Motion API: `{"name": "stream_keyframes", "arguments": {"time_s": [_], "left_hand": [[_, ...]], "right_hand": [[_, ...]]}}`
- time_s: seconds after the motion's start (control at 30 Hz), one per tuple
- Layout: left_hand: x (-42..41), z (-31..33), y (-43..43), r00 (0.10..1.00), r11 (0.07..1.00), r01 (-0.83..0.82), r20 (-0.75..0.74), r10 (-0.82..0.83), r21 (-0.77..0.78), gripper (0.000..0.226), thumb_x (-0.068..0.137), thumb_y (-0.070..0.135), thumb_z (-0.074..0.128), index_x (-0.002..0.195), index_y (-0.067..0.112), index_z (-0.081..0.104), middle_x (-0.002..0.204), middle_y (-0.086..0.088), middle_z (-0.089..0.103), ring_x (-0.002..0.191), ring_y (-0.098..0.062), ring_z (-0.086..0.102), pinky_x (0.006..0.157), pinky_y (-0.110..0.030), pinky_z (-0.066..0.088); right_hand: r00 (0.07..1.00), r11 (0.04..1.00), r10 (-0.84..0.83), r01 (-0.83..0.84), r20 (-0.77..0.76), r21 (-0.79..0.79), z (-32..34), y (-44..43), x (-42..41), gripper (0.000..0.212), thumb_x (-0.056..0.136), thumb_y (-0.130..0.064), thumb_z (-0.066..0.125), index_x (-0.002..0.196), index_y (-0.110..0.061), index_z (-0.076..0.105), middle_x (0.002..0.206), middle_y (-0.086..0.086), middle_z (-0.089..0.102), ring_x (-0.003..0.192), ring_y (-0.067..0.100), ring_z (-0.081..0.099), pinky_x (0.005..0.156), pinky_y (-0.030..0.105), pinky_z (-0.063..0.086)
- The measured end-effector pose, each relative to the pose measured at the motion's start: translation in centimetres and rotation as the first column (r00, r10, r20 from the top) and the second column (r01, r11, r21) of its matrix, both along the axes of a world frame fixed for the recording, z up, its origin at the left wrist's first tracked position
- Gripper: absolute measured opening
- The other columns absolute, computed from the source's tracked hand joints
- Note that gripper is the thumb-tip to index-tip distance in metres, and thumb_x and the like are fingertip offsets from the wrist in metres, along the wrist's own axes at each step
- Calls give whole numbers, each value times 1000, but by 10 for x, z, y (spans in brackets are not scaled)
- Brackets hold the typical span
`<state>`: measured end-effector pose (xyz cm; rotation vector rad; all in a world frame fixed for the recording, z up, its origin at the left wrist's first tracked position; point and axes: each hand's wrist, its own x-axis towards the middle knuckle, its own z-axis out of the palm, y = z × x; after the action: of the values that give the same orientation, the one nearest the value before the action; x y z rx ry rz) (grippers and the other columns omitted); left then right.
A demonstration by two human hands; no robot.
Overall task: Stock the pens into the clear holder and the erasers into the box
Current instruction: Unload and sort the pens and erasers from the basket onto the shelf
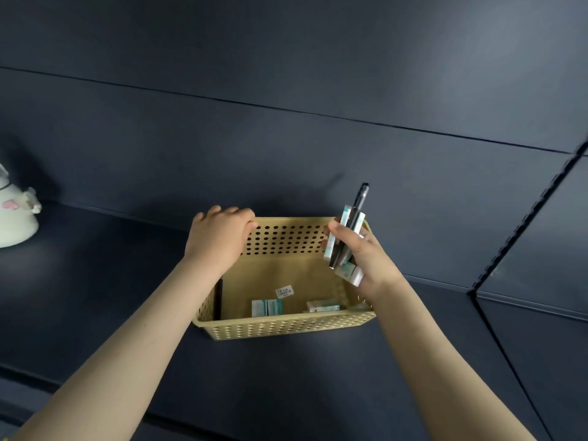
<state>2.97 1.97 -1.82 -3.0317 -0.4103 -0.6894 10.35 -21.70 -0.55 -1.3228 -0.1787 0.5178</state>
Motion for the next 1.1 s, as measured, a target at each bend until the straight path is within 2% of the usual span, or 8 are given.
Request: {"name": "stream_keyframes", "arguments": {"time_s": [0.13,0.53,0.67,0.8,0.87,0.93,1.03,1.1], "left_hand": [[12,-5,7,997,999,0,-77,-2,-33,30,103,37,37,118,23,58,109,2,67,103,-23,59,88,-40,46],[34,-10,15,980,984,56,-179,-87,-169,28,103,35,39,122,26,58,114,2,66,103,-22,61,94,-44,43],[22,10,-1,981,973,187,-20,-191,-137,32,101,34,44,130,27,57,125,4,64,109,-20,61,95,-42,48],[-12,42,-63,858,771,513,265,-441,-377,28,96,36,53,120,28,64,108,16,63,99,1,57,87,-15,45],[-26,45,-101,791,678,611,327,-517,-408,29,92,40,57,116,27,67,100,16,62,94,1,57,84,-16,46],[-32,38,-137,758,619,652,362,-543,-438,27,88,39,64,110,24,69,94,13,62,88,-2,58,78,-21,48],[-30,26,-193,748,557,662,399,-530,-501,20,83,37,73,97,23,71,85,12,62,79,-5,57,70,-20,46],[-29,21,-235,724,510,685,414,-551,-520,16,82,34,75,93,23,70,80,12,62,75,-4,56,67,-17,44]], "right_hand": [[998,999,-23,25,-52,39,0,1,2,30,85,-34,73,108,-17,64,89,3,67,68,13,67,61,28,54],[980,985,-44,76,-196,158,-2,12,5,30,79,-32,78,101,-16,65,89,0,67,80,18,63,69,32,49],[964,960,-43,113,-262,257,1,6,-2,20,76,-29,80,87,-16,69,85,0,67,75,17,62,72,31,47],[953,909,23,106,-303,404,7,-14,-19,13,82,-26,74,78,-16,67,83,-2,65,70,14,61,62,26,48],[956,884,37,104,-292,455,11,-30,-32,20,90,-29,65,76,-15,68,79,-3,66,68,12,62,58,23,48],[955,864,18,134,-296,485,12,-53,-43,28,93,-29,60,72,-12,69,75,-1,67,68,14,64,65,23,50],[938,834,-70,242,-340,497,6,-98,-57,14,89,-26,66,84,-13,62,81,-1,64,79,19,66,89,30,46],[928,823,-122,292,-351,487,1,-140,-65,14,90,-26,66,86,-13,60,83,0,64,84,21,66,95,32,46]]}}
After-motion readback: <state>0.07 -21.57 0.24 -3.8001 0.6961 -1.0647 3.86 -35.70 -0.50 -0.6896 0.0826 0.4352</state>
